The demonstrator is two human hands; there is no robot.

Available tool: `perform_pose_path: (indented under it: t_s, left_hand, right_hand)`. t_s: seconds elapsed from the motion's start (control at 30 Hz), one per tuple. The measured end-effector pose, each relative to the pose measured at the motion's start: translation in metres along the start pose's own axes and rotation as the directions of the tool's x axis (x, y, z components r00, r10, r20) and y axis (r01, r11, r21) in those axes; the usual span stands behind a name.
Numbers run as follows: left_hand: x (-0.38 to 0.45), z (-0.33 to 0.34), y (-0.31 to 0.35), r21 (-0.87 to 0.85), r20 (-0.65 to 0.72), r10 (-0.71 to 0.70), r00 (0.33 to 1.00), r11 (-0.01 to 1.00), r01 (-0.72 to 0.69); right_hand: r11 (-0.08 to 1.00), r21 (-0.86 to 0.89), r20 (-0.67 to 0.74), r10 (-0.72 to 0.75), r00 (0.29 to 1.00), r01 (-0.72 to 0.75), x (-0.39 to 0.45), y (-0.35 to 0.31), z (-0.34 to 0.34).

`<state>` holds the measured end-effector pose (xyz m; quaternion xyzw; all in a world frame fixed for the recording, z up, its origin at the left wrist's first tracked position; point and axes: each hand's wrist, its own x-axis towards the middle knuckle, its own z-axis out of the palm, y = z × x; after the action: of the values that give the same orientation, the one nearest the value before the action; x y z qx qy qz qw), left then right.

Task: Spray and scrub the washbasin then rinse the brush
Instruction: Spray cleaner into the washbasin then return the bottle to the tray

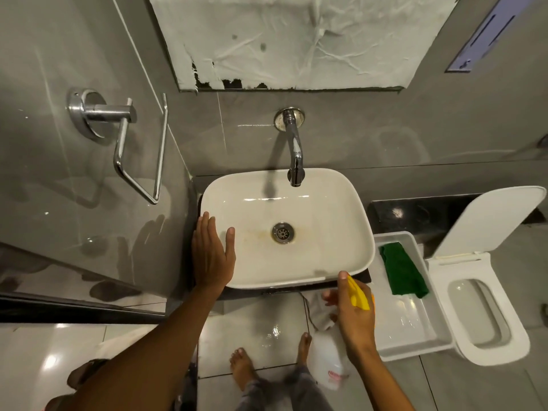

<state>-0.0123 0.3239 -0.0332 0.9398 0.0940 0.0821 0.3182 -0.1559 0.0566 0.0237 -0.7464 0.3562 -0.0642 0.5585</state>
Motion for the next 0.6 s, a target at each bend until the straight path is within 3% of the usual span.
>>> perform_pose_path:
  t_s: [0.3,0.47,0.6]
  left_hand:
    - [0.000,0.001,-0.002,0.004,0.002,0.000,1.000,1.000,0.000]
    - [0.000,0.001,-0.002,0.009,0.010,-0.002,1.000,1.000,0.002]
    - [0.000,0.000,-0.001,0.007,0.016,-0.002,1.000,1.000,0.002]
  right_hand:
    - [1.000,-0.011,-0.104,0.019,0.994,-0.020,0.008,-0.002,-0.023]
    - [0.998,-0.037,0.054,-0.044,0.998,0.046,-0.002,-0.003,-0.009]
    - [0.999,-0.024,0.273,0.050,0.961,-0.045,-0.017,-0.005,0.011]
